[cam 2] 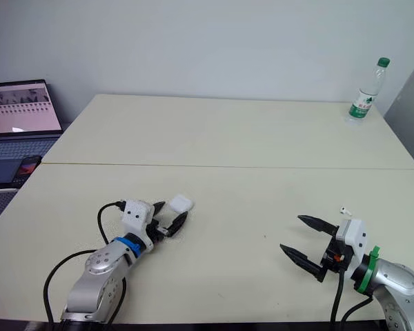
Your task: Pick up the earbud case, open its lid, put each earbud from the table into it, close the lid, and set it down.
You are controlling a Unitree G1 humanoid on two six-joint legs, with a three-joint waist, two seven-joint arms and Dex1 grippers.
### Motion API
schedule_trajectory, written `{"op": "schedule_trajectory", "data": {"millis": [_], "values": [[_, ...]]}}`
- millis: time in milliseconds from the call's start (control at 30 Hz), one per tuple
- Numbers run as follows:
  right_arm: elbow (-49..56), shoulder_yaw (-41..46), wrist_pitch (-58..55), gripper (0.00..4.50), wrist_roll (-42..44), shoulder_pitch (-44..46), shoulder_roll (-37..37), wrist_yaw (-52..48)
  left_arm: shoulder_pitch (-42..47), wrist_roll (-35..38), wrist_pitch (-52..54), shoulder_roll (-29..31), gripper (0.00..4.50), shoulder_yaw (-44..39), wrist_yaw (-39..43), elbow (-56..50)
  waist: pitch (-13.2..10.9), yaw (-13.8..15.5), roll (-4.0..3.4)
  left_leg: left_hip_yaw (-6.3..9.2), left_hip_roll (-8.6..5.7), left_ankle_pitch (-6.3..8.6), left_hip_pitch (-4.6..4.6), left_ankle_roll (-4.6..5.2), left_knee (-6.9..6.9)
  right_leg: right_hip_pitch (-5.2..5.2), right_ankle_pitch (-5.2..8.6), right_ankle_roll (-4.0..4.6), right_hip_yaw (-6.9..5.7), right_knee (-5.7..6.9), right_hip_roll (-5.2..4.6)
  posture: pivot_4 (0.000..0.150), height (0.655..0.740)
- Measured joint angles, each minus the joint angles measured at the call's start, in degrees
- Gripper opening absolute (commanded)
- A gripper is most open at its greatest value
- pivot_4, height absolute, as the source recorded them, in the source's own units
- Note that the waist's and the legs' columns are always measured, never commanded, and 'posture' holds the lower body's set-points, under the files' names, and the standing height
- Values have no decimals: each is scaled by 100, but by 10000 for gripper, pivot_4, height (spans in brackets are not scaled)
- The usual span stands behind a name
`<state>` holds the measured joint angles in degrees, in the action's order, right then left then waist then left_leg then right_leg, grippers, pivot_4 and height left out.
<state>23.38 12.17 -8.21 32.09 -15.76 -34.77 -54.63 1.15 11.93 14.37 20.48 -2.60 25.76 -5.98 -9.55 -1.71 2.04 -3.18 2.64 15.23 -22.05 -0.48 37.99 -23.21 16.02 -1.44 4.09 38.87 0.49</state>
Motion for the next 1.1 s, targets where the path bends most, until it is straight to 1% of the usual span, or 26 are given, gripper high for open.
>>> {"op": "schedule_trajectory", "data": {"millis": [367,733,1100], "values": [[0,-1,8,45000,-11,0,3,5,304,-189,533,351,40393,196,142,-112,1,1,-2,-1,-1,0,0,0,0,0,0,0,1,0,-1,1500,7362],[0,-6,11,45000,-139,-49,76,21,481,-172,778,360,40393,231,264,-105,0,2,0,0,-2,0,-2,0,0,0,0,0,0,0,-4,1500,7362],[0,-12,19,45000,-176,-105,108,99,675,-157,987,447,40393,232,612,-4,0,2,0,-1,-3,0,-2,0,0,0,0,0,0,0,-4,1500,7362]]}}
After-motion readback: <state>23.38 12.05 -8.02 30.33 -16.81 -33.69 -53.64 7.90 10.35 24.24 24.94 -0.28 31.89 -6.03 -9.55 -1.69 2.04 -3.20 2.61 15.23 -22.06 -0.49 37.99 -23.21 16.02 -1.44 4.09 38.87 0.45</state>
